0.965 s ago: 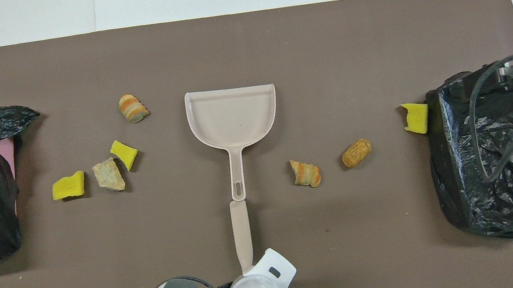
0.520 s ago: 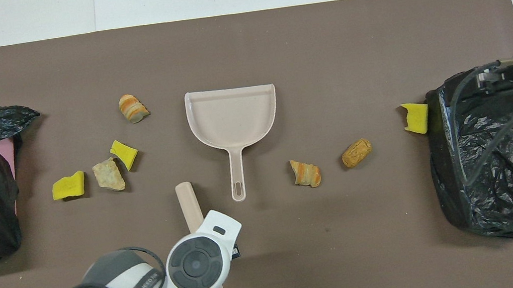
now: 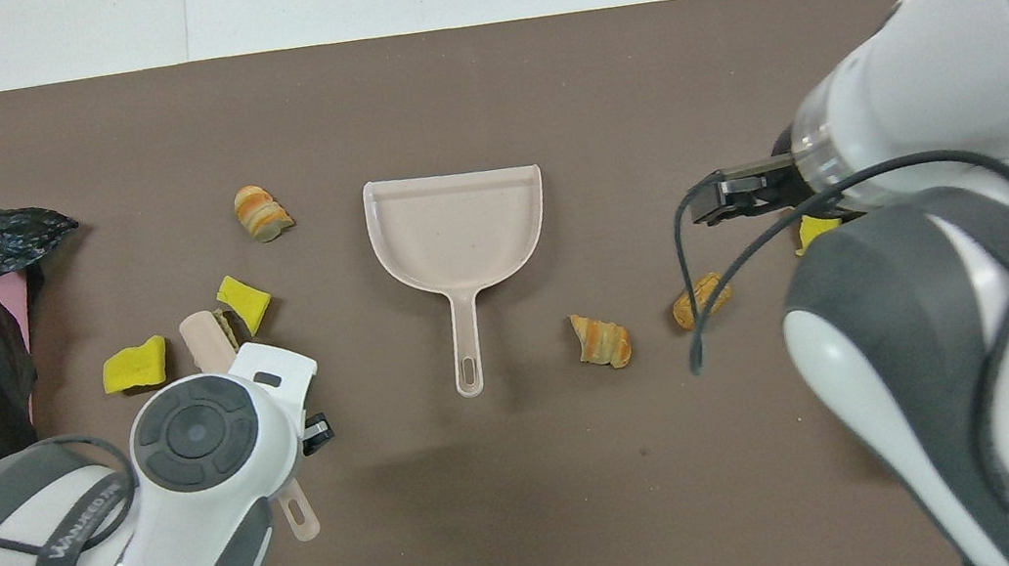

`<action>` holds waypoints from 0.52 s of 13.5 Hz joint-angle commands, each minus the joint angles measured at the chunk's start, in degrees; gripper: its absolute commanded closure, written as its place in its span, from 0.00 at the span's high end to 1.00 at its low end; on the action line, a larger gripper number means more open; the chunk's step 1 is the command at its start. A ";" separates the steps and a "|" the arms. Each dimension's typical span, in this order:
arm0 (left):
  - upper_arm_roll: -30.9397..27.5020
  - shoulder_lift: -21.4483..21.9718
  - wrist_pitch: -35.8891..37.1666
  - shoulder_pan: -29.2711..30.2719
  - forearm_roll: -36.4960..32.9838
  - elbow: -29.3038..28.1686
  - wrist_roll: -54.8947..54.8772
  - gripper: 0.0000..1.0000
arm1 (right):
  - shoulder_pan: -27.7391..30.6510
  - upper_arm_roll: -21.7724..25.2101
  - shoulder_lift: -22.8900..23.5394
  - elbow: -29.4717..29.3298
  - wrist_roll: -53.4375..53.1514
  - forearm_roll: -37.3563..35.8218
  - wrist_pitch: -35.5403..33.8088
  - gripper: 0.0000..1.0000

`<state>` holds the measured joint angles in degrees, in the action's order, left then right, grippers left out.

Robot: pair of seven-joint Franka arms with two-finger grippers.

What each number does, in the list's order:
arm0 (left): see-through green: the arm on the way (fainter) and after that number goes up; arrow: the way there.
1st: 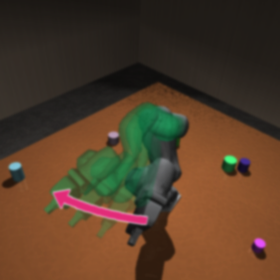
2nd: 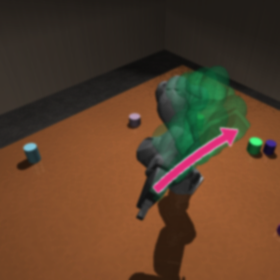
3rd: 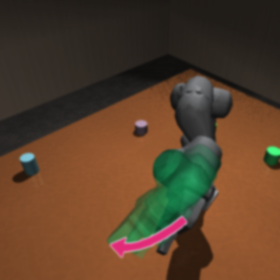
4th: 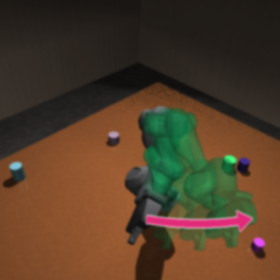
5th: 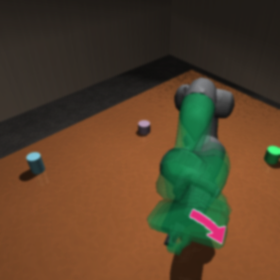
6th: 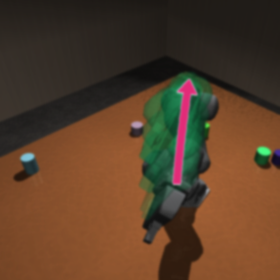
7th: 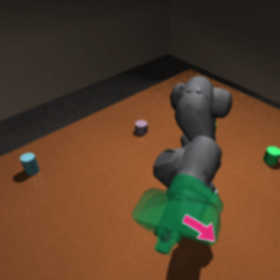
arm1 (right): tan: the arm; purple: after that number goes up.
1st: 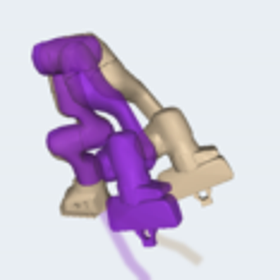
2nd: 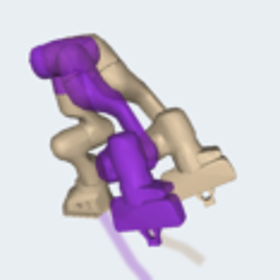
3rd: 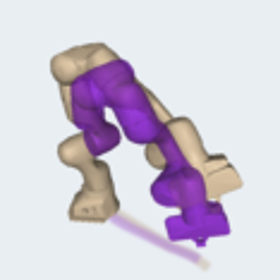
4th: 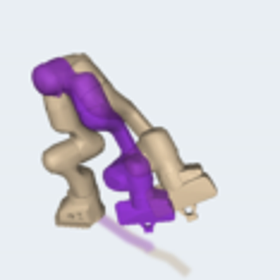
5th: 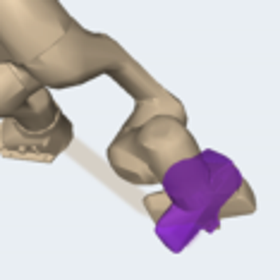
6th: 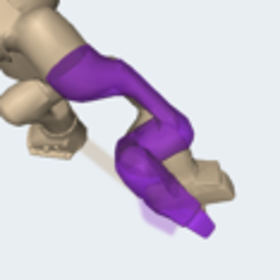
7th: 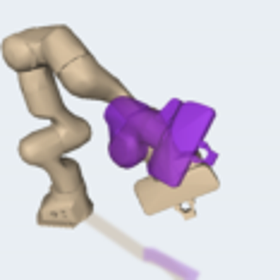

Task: Sweep and dump trash in bin
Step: 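Lift the brush with the left gripper while the right gripper grasps the dustpan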

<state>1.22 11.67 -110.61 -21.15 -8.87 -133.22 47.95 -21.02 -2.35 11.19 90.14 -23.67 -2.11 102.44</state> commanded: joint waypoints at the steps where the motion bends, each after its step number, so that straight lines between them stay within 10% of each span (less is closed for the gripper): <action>1: 0.72 2.91 -1.70 6.54 -1.06 -4.14 -2.68 0.00 | -4.37 0.24 3.66 0.82 -5.49 -1.05 3.64 1.00; 7: 0.81 4.94 -7.85 20.79 -1.06 -10.55 -16.21 0.00 | -13.43 0.24 13.41 0.48 -16.57 -1.31 13.56 1.00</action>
<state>1.23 13.84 -114.71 -3.10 -9.10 -139.36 34.24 -32.76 -2.34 22.27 91.24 -36.86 -2.23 113.48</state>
